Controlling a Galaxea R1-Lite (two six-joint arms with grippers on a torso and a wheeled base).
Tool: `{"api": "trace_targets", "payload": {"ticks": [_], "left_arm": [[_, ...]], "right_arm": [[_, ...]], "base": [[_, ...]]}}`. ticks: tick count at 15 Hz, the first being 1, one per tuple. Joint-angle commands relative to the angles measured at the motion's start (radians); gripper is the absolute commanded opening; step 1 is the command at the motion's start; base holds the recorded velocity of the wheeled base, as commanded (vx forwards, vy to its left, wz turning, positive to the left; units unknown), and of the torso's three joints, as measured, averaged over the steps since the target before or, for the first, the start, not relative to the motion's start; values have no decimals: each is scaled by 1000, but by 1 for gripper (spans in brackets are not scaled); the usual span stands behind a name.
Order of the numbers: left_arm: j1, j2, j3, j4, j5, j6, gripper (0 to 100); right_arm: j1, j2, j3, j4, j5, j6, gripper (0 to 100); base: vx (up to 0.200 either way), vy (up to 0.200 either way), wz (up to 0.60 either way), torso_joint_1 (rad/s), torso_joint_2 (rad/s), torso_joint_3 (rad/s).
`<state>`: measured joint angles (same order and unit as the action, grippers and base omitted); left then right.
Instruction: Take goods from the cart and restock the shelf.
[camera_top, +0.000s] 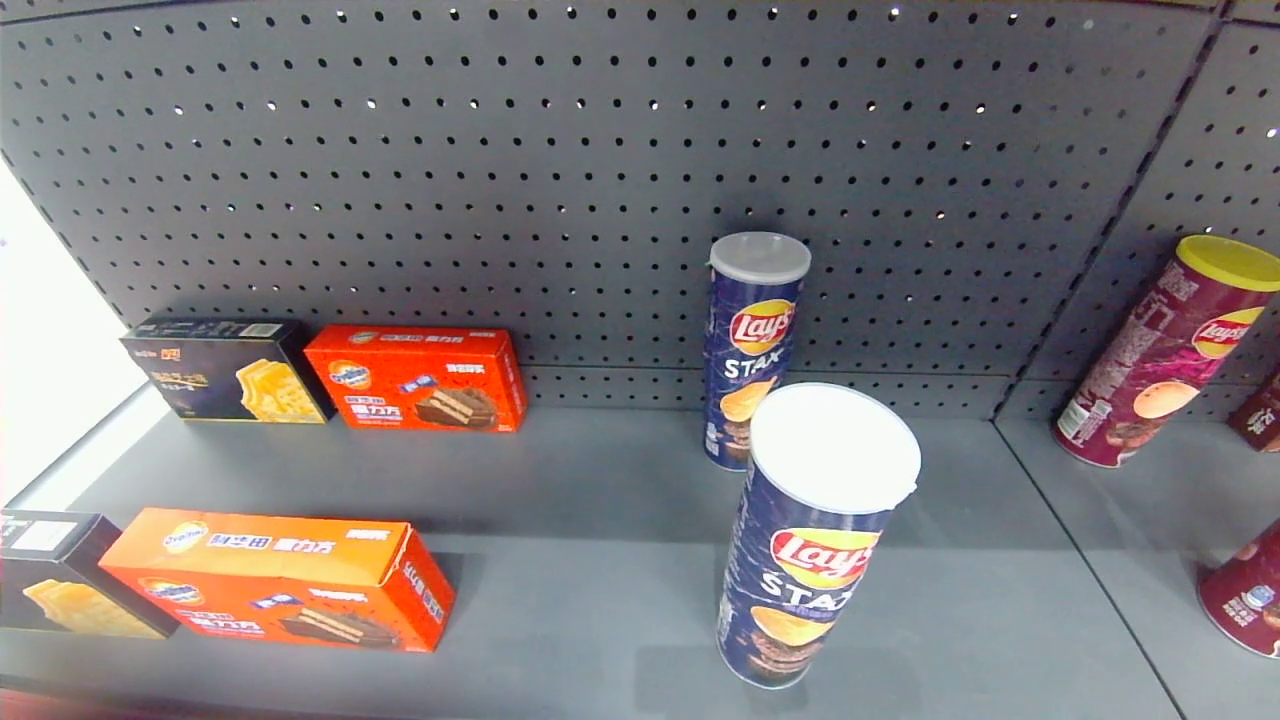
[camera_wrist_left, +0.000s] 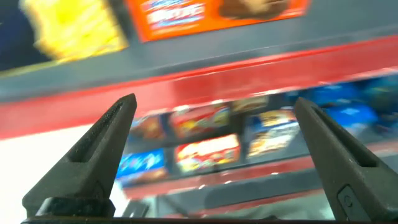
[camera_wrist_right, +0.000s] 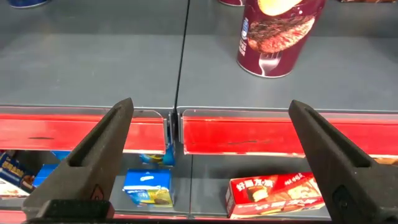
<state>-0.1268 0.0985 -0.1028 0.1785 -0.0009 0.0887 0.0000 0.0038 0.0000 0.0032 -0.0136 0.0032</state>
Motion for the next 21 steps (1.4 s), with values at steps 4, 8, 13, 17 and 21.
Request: {"api": "trace_targets", "payload": {"ticks": [4,8,13,17,21], "left_arm": [[154,-26,64,-142,-11,-10,100],[125,-85,103,-179,-70,43,100],[124,-83,103,-175,1,-29,100],[124,-83,103,-177,9,-50,100],[124,-83,103,-177,2,-49,100]], "right_arm": [[0,2,0,0,0,0,100],[0,2,0,0,0,0,100],[0,2,0,0,0,0,100],[0,2,0,0,1,0,100],[0,2,0,0,6,0,100]], "base": [[0,0,0,0,0,0],[0,0,0,0,0,0],[0,0,0,0,0,0],[0,0,0,0,0,0],[0,0,0,0,0,0]]}}
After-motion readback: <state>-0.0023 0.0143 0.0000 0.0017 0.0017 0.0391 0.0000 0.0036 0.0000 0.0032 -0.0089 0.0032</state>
